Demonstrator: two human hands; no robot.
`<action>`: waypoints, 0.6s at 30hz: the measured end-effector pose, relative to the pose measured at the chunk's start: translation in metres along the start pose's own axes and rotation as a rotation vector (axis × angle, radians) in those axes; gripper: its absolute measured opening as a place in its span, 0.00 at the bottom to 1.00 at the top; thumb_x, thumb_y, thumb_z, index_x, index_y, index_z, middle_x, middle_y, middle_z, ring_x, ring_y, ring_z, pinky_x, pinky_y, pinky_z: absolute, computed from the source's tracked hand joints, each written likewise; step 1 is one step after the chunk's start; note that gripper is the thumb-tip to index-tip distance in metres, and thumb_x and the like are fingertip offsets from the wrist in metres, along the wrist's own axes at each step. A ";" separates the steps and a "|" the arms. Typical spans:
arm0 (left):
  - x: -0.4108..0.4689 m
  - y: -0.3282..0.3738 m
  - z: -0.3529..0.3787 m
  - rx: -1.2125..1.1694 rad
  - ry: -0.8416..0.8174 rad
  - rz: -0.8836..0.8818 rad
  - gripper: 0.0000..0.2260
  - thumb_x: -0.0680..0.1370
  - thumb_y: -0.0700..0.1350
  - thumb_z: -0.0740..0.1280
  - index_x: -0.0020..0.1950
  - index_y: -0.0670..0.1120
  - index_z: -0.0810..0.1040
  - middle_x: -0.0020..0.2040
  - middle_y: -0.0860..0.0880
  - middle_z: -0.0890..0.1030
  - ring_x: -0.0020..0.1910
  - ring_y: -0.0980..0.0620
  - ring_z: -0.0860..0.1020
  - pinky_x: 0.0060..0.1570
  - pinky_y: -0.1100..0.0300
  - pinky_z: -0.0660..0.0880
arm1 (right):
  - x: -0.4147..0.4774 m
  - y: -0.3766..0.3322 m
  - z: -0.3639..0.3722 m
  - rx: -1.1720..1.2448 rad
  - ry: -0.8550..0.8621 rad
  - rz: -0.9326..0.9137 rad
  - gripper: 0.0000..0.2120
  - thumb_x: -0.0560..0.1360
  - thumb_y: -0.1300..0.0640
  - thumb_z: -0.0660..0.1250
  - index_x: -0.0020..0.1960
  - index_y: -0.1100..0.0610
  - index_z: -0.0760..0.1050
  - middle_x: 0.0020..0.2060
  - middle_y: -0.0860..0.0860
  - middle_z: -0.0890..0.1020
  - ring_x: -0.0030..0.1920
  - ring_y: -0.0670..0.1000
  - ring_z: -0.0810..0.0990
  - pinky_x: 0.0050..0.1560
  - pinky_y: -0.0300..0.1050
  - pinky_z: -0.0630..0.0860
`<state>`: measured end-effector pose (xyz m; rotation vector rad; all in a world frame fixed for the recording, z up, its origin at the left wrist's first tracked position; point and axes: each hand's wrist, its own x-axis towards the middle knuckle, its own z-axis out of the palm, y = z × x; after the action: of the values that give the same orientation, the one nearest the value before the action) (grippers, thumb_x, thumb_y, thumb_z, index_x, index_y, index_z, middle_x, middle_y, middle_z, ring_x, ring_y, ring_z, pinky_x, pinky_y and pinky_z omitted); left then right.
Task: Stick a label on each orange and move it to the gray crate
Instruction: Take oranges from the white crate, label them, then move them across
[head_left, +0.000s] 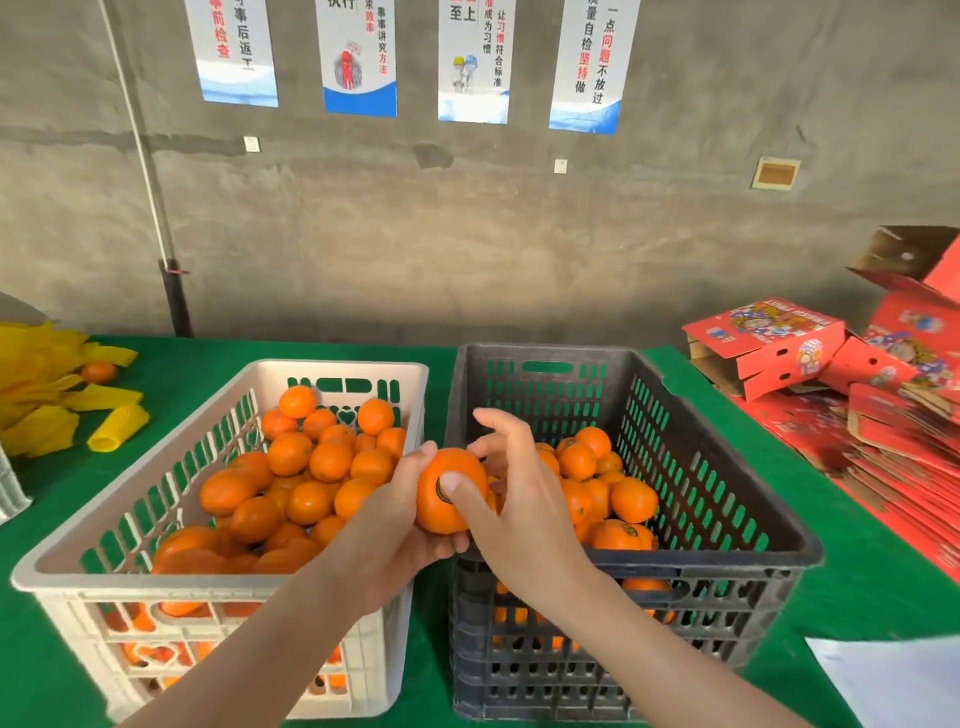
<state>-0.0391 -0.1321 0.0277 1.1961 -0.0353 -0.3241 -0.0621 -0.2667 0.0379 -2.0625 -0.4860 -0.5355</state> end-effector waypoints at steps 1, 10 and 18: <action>0.003 -0.002 0.003 0.010 0.001 0.024 0.24 0.73 0.61 0.62 0.63 0.47 0.74 0.54 0.39 0.82 0.53 0.42 0.82 0.50 0.48 0.80 | -0.001 0.003 -0.002 -0.008 -0.033 -0.008 0.26 0.74 0.45 0.66 0.69 0.45 0.61 0.56 0.42 0.71 0.55 0.37 0.70 0.52 0.32 0.71; 0.058 -0.012 0.047 0.417 0.275 0.250 0.30 0.74 0.65 0.45 0.39 0.52 0.82 0.38 0.49 0.84 0.43 0.50 0.82 0.44 0.57 0.78 | 0.041 0.050 -0.053 -0.084 -0.049 0.054 0.33 0.64 0.54 0.78 0.64 0.49 0.67 0.56 0.43 0.72 0.56 0.41 0.71 0.56 0.31 0.69; 0.099 -0.033 0.052 1.857 -0.005 0.145 0.10 0.80 0.51 0.61 0.52 0.48 0.78 0.49 0.49 0.81 0.51 0.46 0.77 0.57 0.49 0.64 | 0.150 0.190 -0.064 -0.353 -0.216 0.577 0.36 0.67 0.60 0.75 0.70 0.59 0.62 0.63 0.58 0.72 0.63 0.59 0.72 0.55 0.46 0.71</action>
<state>0.0373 -0.2158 0.0027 3.0028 -0.5127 -0.0842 0.1513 -0.3965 0.0212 -2.4723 0.1058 -0.0514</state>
